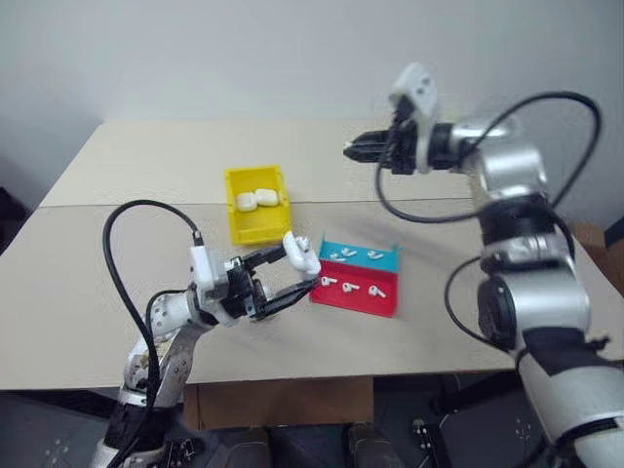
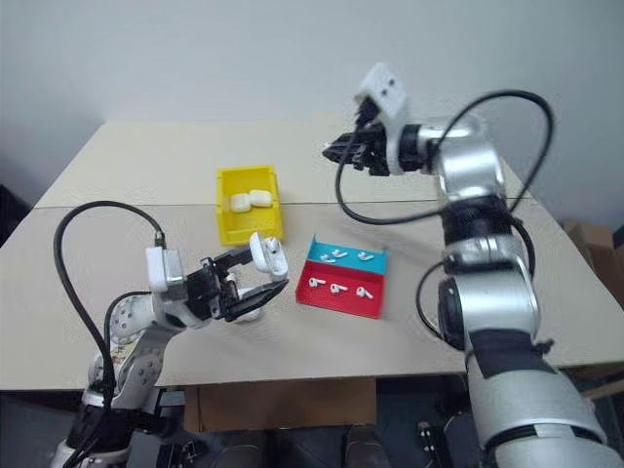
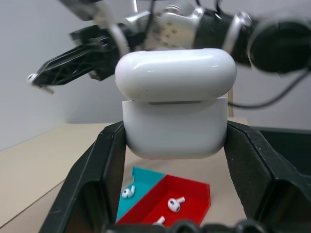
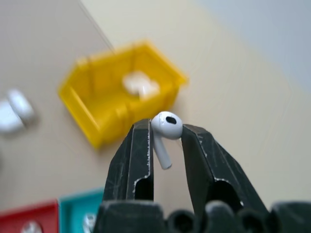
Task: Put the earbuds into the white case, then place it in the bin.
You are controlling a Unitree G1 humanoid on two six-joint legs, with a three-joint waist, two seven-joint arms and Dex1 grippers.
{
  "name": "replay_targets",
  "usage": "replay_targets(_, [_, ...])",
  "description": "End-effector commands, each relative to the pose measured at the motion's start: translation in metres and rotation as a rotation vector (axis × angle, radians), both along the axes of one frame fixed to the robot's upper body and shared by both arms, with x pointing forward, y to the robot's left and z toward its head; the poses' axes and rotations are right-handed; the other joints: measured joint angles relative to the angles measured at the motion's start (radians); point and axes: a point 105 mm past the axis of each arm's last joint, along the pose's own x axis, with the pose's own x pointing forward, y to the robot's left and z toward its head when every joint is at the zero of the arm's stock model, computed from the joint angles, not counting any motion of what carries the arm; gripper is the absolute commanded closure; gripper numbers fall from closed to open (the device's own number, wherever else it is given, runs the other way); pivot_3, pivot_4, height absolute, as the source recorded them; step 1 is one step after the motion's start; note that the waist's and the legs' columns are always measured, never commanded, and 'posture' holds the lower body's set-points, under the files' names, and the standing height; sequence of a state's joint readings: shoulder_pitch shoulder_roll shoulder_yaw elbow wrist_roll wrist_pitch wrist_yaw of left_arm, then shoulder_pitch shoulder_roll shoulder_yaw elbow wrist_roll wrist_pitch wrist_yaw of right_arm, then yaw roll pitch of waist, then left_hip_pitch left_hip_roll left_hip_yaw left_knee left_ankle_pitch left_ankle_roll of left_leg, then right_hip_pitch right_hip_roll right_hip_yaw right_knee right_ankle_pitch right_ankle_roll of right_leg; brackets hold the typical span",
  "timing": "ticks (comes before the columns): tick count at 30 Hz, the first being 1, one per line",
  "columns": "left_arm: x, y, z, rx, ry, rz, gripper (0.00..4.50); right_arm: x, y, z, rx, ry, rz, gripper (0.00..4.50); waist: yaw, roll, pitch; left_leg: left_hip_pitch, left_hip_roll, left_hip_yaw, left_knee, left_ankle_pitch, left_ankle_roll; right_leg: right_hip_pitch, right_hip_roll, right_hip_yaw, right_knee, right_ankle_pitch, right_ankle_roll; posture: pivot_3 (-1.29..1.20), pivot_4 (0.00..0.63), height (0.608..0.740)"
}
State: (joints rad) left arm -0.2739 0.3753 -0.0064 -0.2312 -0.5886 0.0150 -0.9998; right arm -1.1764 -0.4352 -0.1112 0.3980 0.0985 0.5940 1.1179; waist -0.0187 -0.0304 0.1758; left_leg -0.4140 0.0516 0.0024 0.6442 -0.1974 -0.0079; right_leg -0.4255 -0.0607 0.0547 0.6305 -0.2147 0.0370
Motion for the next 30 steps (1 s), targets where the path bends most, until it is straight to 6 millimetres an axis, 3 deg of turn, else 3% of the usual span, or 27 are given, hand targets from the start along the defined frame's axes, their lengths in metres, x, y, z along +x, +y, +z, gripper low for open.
replay_targets(1, [0.005, -0.013, 0.015, -0.051, -0.019, -0.045, 1.72, -0.068, -0.005, 0.045, 0.266, -0.142, 0.156, 3.57, 0.005, 0.000, 0.000, 0.000, 0.000, 0.000, 0.000, 0.000, 0.000, 0.000, 0.000, 0.000, 0.000, 0.000, 0.000, 0.00, 0.150, 0.740])
replay_targets(3, [0.009, -0.018, 0.021, -0.077, -0.017, -0.070, 1.72, -0.098, -0.014, 0.040, 0.346, -0.146, 0.232, 3.57, 0.007, 0.000, 0.000, -0.001, 0.000, -0.001, 0.000, 0.000, 0.000, 0.000, 0.000, -0.001, 0.001, 0.000, 0.000, 0.00, 0.150, 0.740])
replay_targets(6, [0.010, -0.021, 0.030, -0.102, -0.006, -0.123, 1.72, -0.128, -0.019, 0.023, 0.395, -0.143, 0.287, 3.57, 0.005, 0.000, 0.000, 0.001, 0.000, -0.001, 0.001, 0.000, 0.000, 0.002, 0.000, -0.001, 0.000, 0.000, 0.000, 0.00, 0.150, 0.740])
replay_targets(11, [0.005, -0.025, 0.030, -0.074, -0.007, -0.225, 1.72, -0.157, -0.015, 0.006, 0.459, -0.078, 0.356, 3.57, -0.014, 0.000, 0.000, 0.006, 0.000, 0.000, 0.001, 0.000, 0.000, 0.004, 0.001, 0.002, 0.002, 0.000, 0.001, 0.00, 0.150, 0.740])
replay_targets(23, [0.008, -0.035, 0.021, -0.056, 0.012, -0.284, 1.72, -0.155, 0.015, -0.025, 0.481, 0.013, 0.337, 3.57, -0.023, 0.001, 0.000, 0.007, -0.001, -0.001, 0.001, 0.001, 0.001, 0.004, 0.003, 0.005, 0.000, -0.002, 0.007, 0.00, 0.150, 0.740])
replay_targets(30, [0.010, -0.037, 0.023, -0.066, 0.003, -0.283, 1.72, -0.154, 0.020, -0.033, 0.457, 0.031, 0.347, 3.57, -0.021, 0.001, 0.000, 0.006, -0.002, -0.001, 0.001, 0.001, 0.001, 0.004, 0.003, 0.005, -0.001, -0.002, 0.007, 0.00, 0.150, 0.740])
